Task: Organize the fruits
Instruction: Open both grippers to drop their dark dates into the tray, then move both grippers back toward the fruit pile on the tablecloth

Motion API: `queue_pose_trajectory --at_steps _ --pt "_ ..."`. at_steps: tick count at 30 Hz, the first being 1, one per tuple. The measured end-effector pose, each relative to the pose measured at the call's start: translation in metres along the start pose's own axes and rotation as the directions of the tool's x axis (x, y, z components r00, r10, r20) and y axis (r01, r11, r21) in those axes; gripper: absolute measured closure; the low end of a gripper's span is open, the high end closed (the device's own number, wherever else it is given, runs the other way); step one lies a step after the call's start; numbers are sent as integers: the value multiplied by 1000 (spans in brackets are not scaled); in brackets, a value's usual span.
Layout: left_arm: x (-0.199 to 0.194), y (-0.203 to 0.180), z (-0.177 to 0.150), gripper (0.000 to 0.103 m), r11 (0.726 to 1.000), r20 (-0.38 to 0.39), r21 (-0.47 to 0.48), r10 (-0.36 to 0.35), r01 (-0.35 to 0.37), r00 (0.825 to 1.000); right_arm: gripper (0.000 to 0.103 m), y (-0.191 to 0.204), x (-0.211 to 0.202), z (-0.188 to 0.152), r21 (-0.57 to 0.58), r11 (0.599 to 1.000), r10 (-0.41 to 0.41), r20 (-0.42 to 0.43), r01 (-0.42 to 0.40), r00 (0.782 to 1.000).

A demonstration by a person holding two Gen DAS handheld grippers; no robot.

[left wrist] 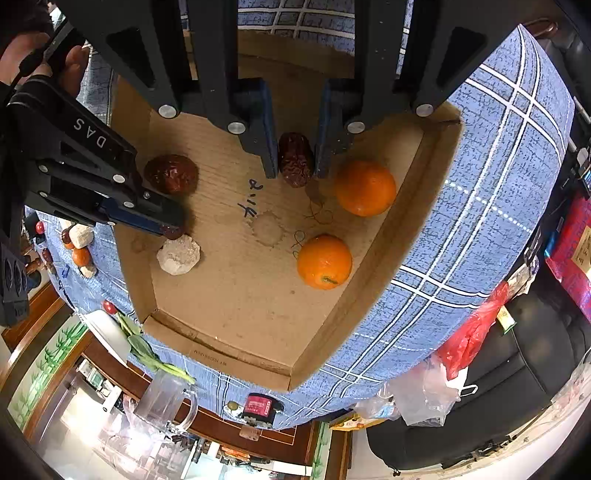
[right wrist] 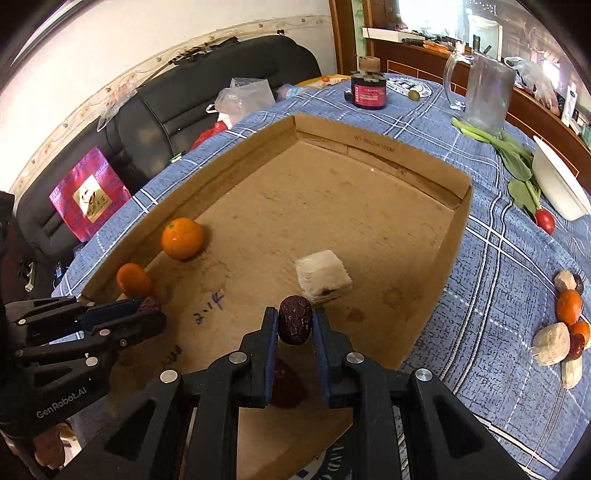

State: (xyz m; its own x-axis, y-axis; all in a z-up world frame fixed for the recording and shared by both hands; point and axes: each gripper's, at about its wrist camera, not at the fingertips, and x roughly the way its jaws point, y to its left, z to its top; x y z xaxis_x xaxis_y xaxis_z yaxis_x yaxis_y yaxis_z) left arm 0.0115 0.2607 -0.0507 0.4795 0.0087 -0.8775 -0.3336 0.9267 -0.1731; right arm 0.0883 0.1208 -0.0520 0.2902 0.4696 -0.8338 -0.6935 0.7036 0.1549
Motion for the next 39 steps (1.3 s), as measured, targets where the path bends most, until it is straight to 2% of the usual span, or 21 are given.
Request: queue_pose_trajectory --at_steps 12,15,17,19,26,29,33,37,39 --pt "5 -6 -2 83 1000 0 15 23 -23 1000 82 -3 0 -3 13 1000 -14 -1 14 1000" --pt "3 -5 -5 80 1000 4 11 23 -23 1000 82 -5 -5 -5 22 1000 -17 1 17 1000" --pt "1 -6 -7 70 999 8 11 31 -31 999 82 -6 -8 -6 32 999 -19 4 19 1000" --pt "-2 -6 -9 66 999 15 7 37 -37 999 82 -8 -12 -7 41 999 -21 6 20 1000" --pt "-13 -10 -13 59 999 40 6 52 -52 998 81 -11 -40 -20 74 997 -9 41 6 999" --pt "-21 -14 -14 58 998 62 11 58 -59 996 75 -14 -53 -30 94 996 5 59 -11 998" --pt "-31 -27 -16 55 998 92 38 56 -60 994 54 -23 -72 -48 153 988 -16 81 3 997" --pt "-39 -47 -17 53 996 114 76 35 -44 993 48 -36 -92 -70 223 975 -17 89 -3 996" --pt "-40 -59 -16 53 995 119 97 20 -32 993 36 -43 -102 -80 255 967 -45 91 20 995"
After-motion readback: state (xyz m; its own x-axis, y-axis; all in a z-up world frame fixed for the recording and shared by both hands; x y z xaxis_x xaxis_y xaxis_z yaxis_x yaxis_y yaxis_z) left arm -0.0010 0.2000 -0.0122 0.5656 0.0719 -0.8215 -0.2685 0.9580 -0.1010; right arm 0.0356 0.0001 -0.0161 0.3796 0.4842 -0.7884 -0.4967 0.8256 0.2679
